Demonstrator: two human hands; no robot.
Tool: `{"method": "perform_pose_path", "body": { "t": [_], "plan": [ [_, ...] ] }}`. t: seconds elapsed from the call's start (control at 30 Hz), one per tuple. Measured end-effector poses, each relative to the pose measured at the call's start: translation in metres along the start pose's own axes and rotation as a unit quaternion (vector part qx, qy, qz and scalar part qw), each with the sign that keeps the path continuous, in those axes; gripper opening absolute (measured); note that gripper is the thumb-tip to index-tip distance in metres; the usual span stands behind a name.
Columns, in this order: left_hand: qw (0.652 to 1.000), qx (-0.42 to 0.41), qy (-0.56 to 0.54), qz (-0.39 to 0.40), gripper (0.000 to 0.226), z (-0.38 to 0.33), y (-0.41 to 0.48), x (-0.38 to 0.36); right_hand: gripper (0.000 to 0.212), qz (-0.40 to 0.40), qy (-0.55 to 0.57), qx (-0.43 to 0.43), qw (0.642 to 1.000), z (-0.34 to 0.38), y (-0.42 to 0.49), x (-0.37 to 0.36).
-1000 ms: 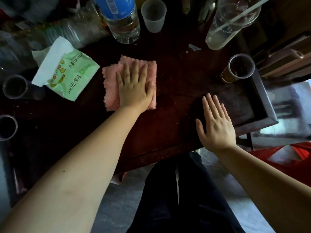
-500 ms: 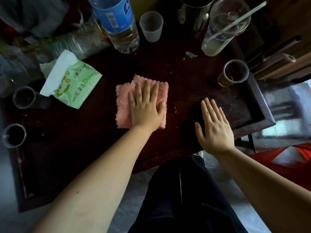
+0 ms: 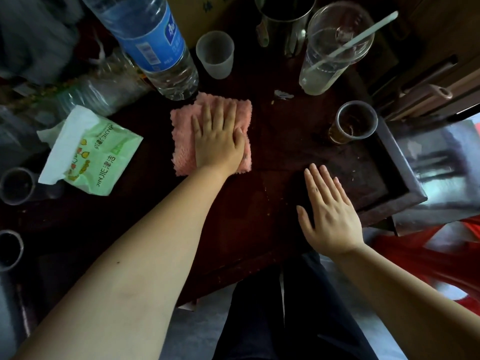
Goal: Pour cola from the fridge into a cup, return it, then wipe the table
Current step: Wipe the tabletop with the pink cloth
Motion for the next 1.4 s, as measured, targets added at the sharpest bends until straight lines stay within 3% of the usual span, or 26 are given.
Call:
{"method": "perform_pose_path", "body": {
  "t": [0.2,0.43,0.77,0.9,1.1,1.4],
  "plan": [
    [0.99,-0.141,0.014,0.013,0.057,-0.015,0.005,0.0,0.069,0.003,0.003,0.0,1.0,0.0,-0.001,-0.001],
    [0.944,-0.323,0.061,0.036,0.059,-0.034,-0.012,-0.003,0.069,0.009,-0.001,0.004,1.0,0.0,-0.001,-0.002],
    [0.901,-0.42,0.102,0.052,0.062,-0.041,-0.041,-0.01,0.069,0.002,0.002,0.006,1.0,0.0,-0.001,-0.002],
    [0.896,-0.428,0.108,0.055,0.063,-0.044,-0.062,-0.014,0.069,-0.008,0.003,0.007,1.0,0.0,-0.002,-0.001],
    [0.919,-0.382,0.086,0.043,0.065,-0.046,-0.091,-0.016,0.069,-0.013,0.005,0.008,1.0,0.0,-0.002,-0.001],
    [0.97,-0.238,0.039,0.038,0.063,-0.045,-0.115,-0.016,0.068,-0.021,0.007,0.009,1.0,0.001,-0.002,0.001]
  ]
}}
Point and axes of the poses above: each hand's wrist, its own y-axis towards the middle knuckle, its own x-axis out of the back of the hand, z = x × y, the point moved 9 cm from there along y, towards the middle knuckle, and after that the axes turned 12 degrees about x, right-handed, at the moved point
